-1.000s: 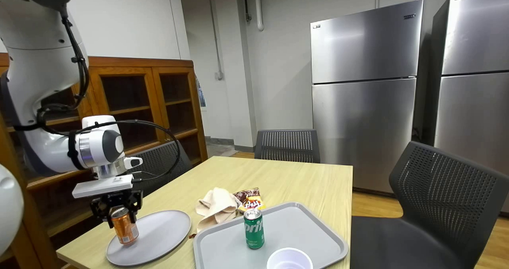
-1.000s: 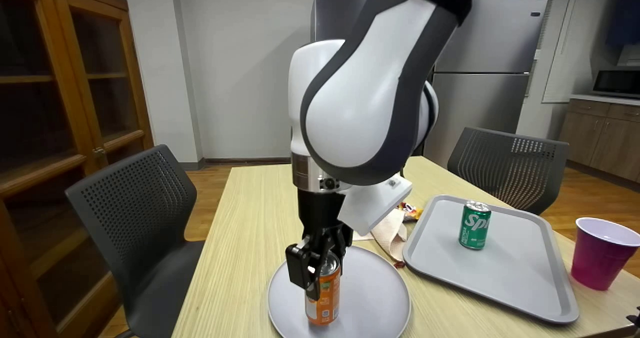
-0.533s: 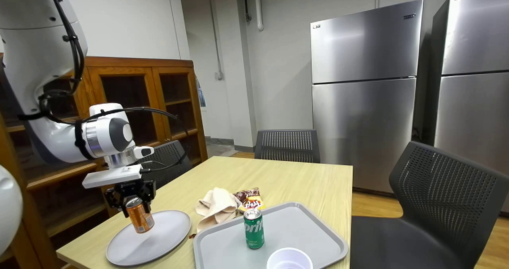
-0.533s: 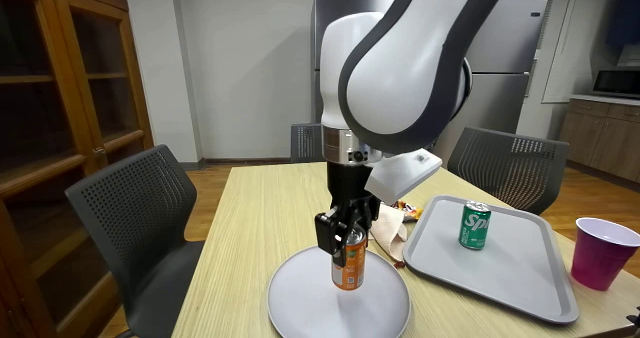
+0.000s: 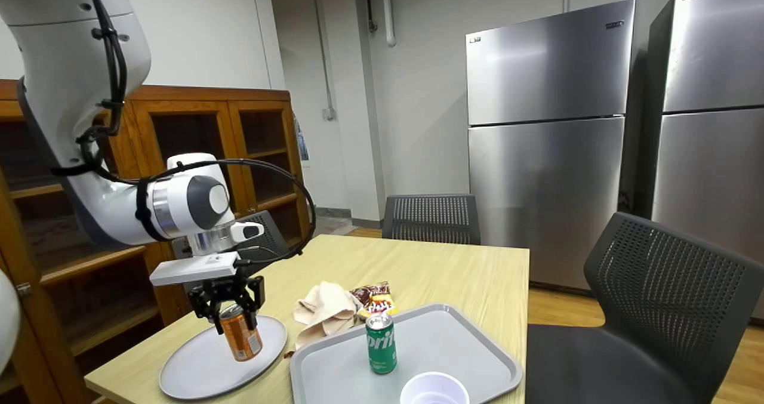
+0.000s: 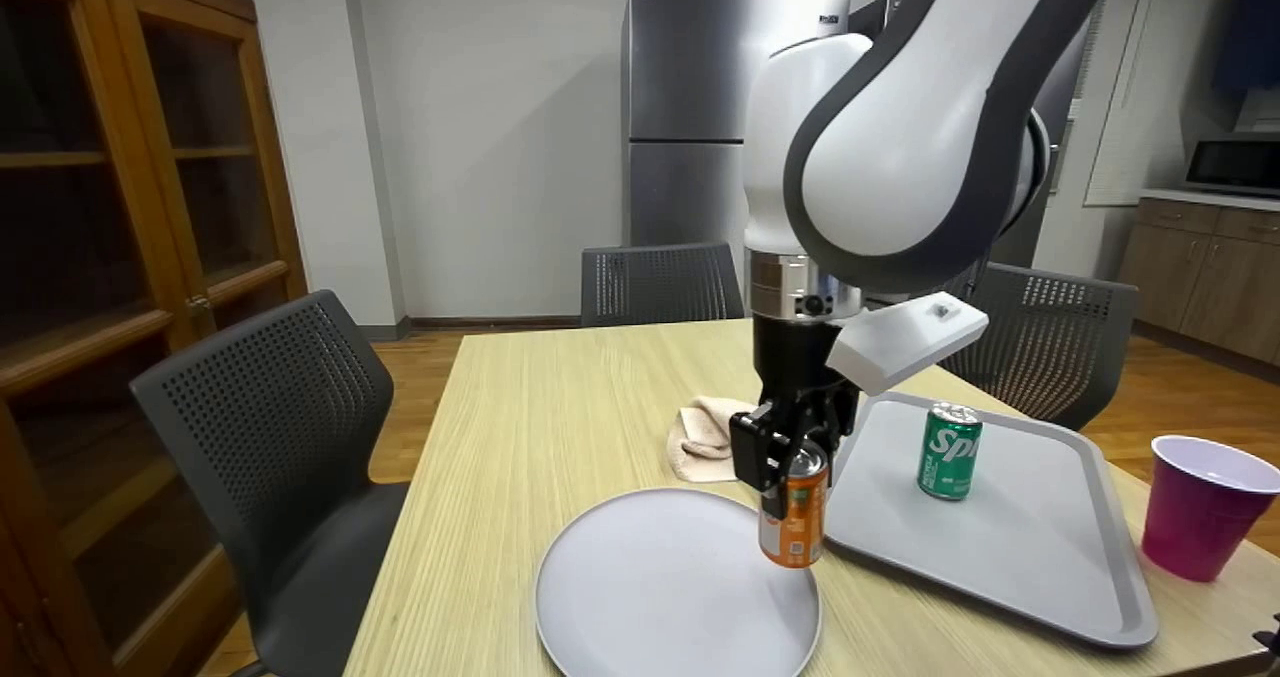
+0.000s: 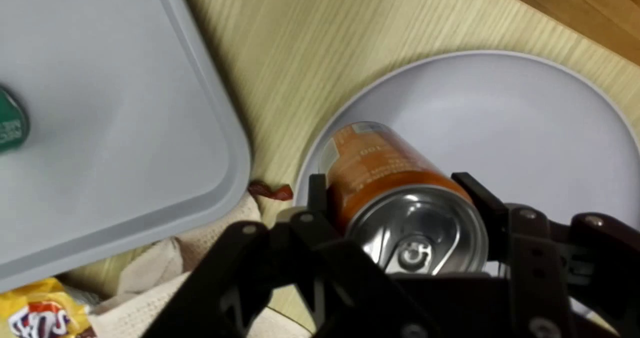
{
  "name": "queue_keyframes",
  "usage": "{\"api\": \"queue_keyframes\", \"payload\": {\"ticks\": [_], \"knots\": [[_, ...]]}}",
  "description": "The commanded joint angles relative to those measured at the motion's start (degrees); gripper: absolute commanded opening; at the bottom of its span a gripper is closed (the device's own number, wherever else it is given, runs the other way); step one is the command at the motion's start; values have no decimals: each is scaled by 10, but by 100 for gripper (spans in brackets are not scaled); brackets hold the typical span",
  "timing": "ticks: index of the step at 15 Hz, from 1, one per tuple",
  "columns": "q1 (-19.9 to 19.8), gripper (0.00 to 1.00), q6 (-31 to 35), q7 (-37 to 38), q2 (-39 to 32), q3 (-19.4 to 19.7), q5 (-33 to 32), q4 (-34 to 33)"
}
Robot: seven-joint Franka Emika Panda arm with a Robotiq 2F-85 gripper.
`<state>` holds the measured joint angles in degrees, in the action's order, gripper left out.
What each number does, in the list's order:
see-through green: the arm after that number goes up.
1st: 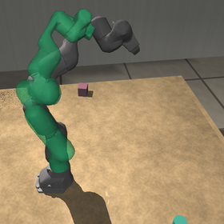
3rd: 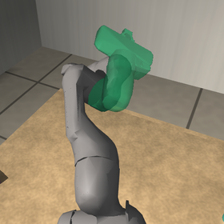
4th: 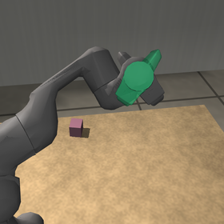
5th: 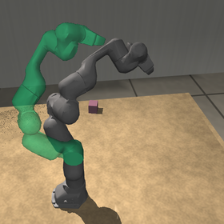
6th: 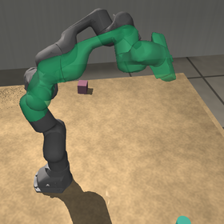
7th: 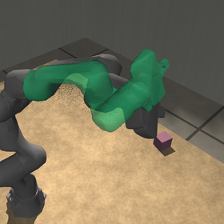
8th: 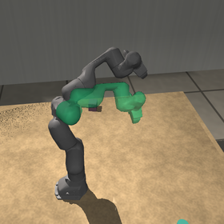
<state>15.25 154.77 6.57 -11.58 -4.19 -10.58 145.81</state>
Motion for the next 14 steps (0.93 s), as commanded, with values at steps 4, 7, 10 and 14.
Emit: {"api": "queue_keyframes", "payload": {"ticks": [4,7,10,14], "knots": [[-66,38,0,-11,31,18,10,38],[-88,38,-2,-17,31,35,6,37],[-108,38,-1,-28,27,48,6,34],[-132,38,1,-38,25,66,6,35]]}}
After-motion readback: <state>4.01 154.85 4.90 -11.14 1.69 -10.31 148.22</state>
